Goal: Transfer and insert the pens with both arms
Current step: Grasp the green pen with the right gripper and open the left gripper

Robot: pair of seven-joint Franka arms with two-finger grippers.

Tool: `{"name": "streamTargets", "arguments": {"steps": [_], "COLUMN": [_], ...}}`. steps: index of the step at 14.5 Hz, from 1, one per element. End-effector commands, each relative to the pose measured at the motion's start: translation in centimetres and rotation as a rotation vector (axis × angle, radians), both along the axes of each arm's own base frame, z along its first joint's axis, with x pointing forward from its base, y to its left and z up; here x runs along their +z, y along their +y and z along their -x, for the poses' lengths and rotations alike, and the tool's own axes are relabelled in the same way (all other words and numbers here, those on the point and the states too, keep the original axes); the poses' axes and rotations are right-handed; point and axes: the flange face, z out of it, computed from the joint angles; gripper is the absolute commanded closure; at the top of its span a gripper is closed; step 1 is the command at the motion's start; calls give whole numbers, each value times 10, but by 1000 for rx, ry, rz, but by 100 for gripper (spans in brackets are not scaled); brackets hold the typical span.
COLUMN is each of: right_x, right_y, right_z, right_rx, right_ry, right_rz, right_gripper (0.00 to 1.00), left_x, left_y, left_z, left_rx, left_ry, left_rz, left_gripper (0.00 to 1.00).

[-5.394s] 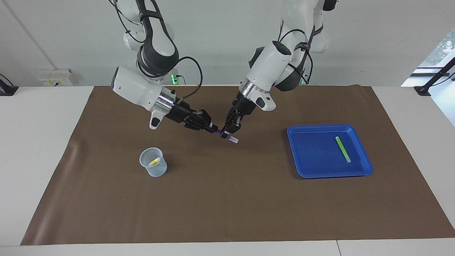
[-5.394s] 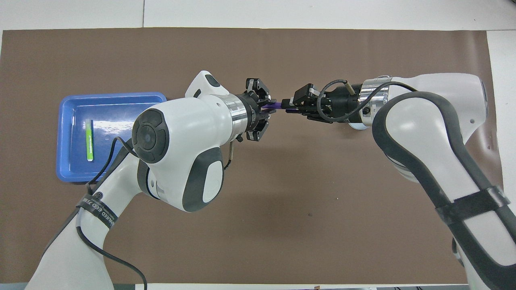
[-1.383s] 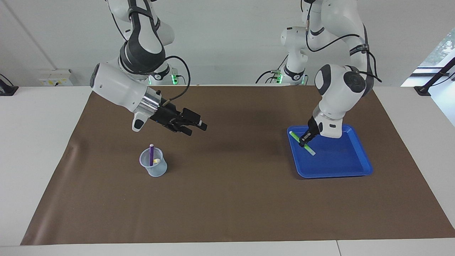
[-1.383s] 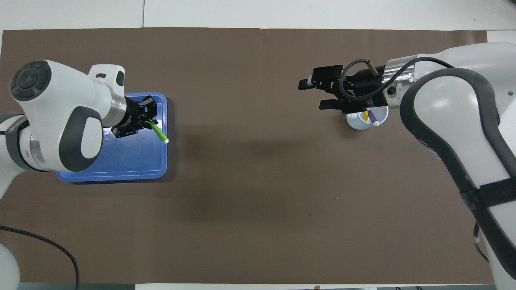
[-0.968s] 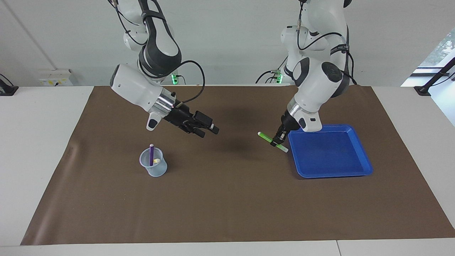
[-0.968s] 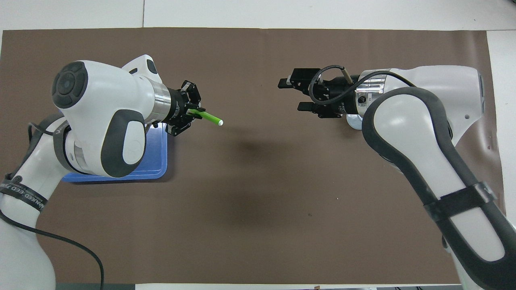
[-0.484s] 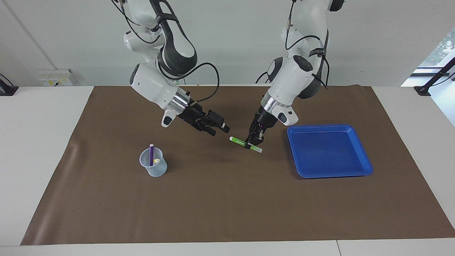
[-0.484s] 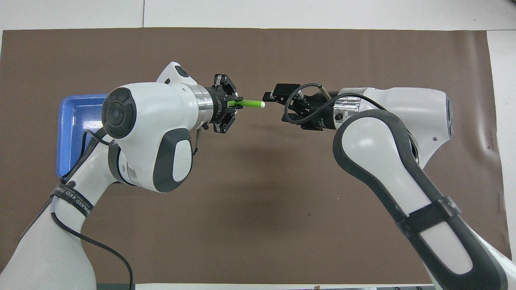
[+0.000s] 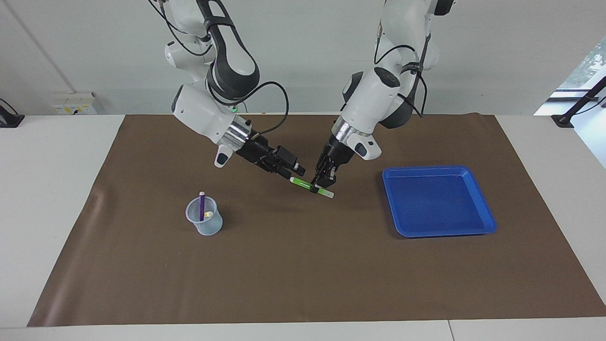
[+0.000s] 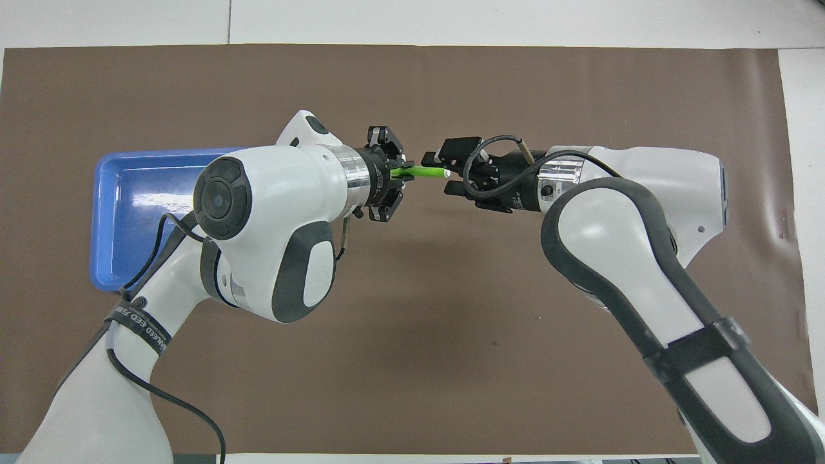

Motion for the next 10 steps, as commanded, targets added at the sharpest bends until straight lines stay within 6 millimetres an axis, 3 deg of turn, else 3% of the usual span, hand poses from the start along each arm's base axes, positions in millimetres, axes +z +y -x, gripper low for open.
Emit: {"name": "streamTargets", "arguments": {"steps": [1, 6, 8, 10], "right_x": [1, 0, 0, 0], "right_y": [-5, -10, -10, -10], "right_z": [7, 5, 5, 6], "right_rx": [-16, -22, -22, -22], "right_ry": [-14, -9, -9, -10], "right_rz": [-13, -14, -14, -14], "right_gripper": [34, 51, 71, 98], "left_x": [0, -2, -1, -2], "left_y": [-12, -17, -19, -20], "left_z": [3, 9, 11, 13], "left_rx": [9, -11, -14, -16], "left_ry": [10, 20, 19, 22], "left_rz": [22, 13, 13, 12], "left_gripper": [100, 100, 100, 100]}}
